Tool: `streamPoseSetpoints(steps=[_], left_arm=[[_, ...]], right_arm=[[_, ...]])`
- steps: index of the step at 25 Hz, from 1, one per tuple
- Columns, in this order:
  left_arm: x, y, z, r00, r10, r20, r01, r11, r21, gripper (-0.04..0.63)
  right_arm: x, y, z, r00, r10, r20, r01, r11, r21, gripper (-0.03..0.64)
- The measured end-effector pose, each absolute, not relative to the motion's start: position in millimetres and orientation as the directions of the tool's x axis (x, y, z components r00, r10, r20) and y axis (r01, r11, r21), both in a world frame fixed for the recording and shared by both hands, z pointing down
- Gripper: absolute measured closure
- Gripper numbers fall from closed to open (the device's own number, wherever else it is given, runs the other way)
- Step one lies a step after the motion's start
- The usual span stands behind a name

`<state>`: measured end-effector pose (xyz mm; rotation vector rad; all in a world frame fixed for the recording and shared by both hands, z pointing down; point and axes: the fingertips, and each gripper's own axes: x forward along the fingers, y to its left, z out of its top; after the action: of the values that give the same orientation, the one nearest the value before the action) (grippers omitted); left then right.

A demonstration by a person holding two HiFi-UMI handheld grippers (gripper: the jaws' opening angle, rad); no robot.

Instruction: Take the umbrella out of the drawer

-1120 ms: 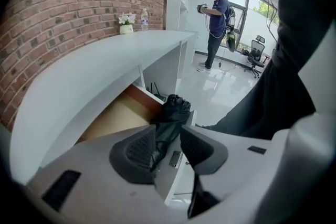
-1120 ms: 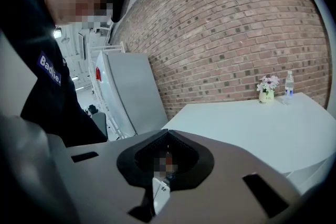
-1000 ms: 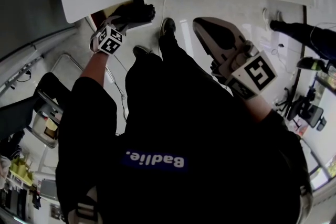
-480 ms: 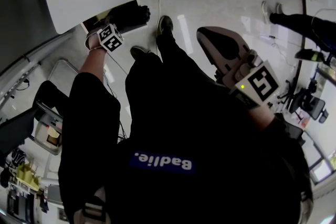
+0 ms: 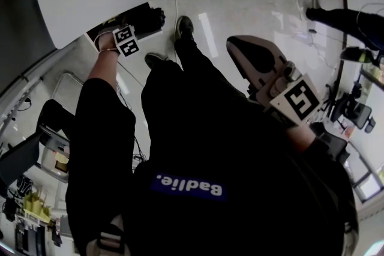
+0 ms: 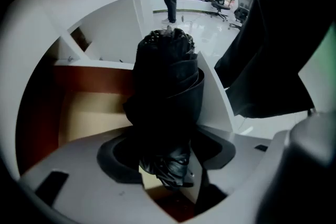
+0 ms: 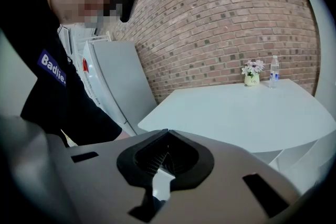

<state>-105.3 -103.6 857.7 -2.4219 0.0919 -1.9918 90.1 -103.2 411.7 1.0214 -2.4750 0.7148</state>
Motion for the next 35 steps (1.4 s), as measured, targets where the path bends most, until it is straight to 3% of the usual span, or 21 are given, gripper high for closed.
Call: streamPoseSetpoints(steps=[3,15,19,28,35], left_arm=[[-100,-104,864,0.152,-0.024,0.988,0.045,-0.998,-0.032,0.318],[-94,-103,876,0.058,0.072,0.996,0.195,-0.979,0.059,0.295],[-94,-100,876,0.005,0.068,0.998,0.226,-0.972,0.065,0.327],[-95,-95,859,0.078,0.02,0.997,0.164,-0.986,0.007,0.357],[-88,-101,810,0.184,-0.056,0.981,0.036,-0.997,-0.064,0.359]], right_arm=[[95,-103,413,-0.661,-0.543,0.518,-0.736,0.604,-0.305,0.591],[106,-98,418,-0.631,-0.545,0.552,-0.758,0.587,-0.286,0.591],[110,-97,417,-0.616,-0.551,0.562,-0.769,0.575,-0.279,0.591],[108,-98,408,-0.62,-0.569,0.54,-0.767,0.583,-0.267,0.591],[88,-94,390,-0.664,-0.556,0.5,-0.731,0.623,-0.277,0.591]])
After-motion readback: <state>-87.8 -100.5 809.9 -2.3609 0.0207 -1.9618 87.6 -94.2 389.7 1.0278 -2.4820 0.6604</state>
